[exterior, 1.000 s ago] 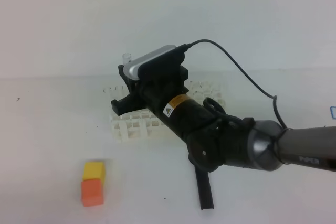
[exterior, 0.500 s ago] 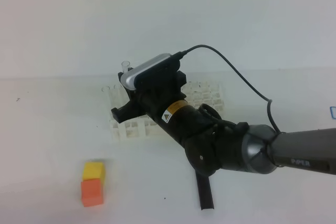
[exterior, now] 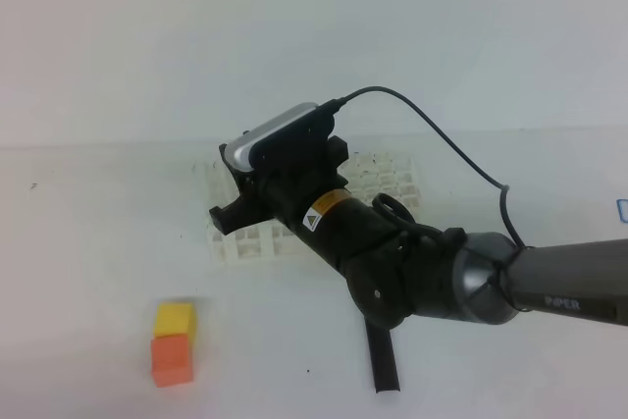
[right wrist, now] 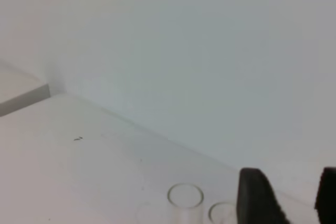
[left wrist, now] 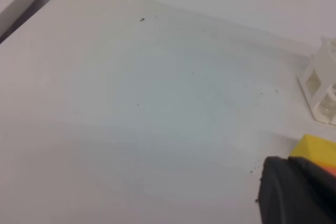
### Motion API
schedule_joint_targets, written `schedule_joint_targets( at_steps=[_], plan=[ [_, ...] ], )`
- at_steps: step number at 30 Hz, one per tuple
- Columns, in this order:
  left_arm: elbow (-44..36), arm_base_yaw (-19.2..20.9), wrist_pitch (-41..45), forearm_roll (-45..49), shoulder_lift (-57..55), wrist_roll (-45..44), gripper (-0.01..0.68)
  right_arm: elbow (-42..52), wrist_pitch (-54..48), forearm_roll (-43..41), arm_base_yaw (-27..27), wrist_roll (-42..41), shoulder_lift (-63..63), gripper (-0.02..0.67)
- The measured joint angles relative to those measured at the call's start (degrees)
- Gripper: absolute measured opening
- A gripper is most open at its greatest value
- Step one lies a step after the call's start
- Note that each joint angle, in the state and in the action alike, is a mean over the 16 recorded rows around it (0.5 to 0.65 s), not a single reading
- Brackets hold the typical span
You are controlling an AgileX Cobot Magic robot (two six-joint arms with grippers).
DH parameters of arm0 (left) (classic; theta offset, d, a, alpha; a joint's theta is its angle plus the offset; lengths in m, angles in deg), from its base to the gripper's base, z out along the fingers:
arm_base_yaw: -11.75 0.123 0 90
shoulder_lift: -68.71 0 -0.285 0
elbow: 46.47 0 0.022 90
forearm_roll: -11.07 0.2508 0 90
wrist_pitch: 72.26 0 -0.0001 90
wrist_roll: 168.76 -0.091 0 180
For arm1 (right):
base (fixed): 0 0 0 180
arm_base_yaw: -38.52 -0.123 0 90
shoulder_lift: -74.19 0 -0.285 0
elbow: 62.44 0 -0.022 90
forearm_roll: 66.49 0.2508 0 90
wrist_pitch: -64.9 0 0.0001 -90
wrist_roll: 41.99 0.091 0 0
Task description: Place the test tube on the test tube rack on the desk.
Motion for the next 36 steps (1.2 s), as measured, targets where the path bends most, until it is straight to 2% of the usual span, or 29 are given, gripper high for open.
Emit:
schedule_joint_targets(
  at_steps=[5, 8, 15, 23, 29, 36],
  plan=[
    [-0.1, 0.0, 0.1, 0.0, 0.0, 0.0, -0.001, 0.0, -0.3, 0.0, 0.0, -1.8, -0.8, 0.260],
    [-0.2, 0.0, 0.1, 0.0, 0.1, 0.0, -0.001, 0.0, -1.6, -0.1, 0.0, -4.3, -2.0, 0.253],
    [-0.5, 0.0, 0.1, 0.0, 0.1, 0.0, -0.001, 0.0, -9.7, 0.0, 0.0, -15.7, -8.5, 0.151],
    [-0.6, 0.0, 0.1, 0.0, 0.1, 0.0, -0.001, 0.2, -23.7, 0.4, 0.0, -28.9, -22.2, 0.025],
    [-0.6, 0.0, 0.1, 0.0, 0.1, 0.0, -0.001, 1.2, -31.5, 0.6, 0.1, -33.3, -33.8, 0.002],
    [-0.9, 0.0, 0.2, 0.0, 0.1, 0.0, -0.001, 2.6, -34.9, 0.7, 0.3, -34.5, -42.8, -0.001]
  ],
)
